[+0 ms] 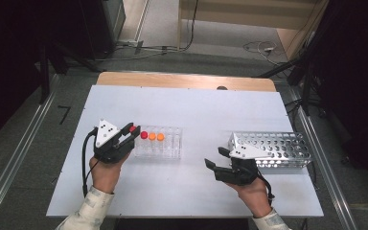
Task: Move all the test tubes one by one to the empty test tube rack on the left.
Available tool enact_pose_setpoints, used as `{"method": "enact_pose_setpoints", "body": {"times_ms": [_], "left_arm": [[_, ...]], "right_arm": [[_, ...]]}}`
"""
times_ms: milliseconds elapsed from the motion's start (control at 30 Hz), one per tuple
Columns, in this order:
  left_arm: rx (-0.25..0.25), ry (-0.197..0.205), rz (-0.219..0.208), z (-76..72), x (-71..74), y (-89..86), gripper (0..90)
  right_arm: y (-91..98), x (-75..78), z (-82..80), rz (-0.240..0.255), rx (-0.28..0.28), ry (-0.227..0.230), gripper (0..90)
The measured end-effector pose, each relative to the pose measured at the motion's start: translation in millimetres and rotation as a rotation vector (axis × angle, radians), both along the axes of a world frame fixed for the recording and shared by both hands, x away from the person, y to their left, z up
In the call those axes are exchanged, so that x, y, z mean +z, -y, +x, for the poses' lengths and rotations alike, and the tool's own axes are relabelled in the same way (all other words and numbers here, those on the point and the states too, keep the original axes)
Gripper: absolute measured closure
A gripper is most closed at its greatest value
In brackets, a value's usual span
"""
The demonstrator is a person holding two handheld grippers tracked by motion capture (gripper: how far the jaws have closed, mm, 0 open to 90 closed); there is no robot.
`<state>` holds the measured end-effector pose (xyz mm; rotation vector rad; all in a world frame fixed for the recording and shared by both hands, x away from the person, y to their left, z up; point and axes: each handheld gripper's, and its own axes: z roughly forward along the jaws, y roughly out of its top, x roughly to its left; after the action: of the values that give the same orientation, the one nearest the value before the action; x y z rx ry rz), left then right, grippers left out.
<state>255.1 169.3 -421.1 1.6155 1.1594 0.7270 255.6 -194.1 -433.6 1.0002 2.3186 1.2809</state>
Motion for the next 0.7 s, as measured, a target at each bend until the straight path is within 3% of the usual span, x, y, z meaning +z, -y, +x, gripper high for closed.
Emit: {"method": "enact_pose_setpoints", "body": {"times_ms": [433,700], "left_arm": [[-0.010,-0.011,-0.039,-0.2,0.2,-0.7,64.3],[-0.012,-0.011,-0.078,-2.6,4.0,-2.6,52.5]], "right_arm": [[-0.5,0.1,-0.4,0.000,0.000,0.004,33.4],[0.1,-3.2,2.4,0.000,-0.002,-0.007,29.6]]}}
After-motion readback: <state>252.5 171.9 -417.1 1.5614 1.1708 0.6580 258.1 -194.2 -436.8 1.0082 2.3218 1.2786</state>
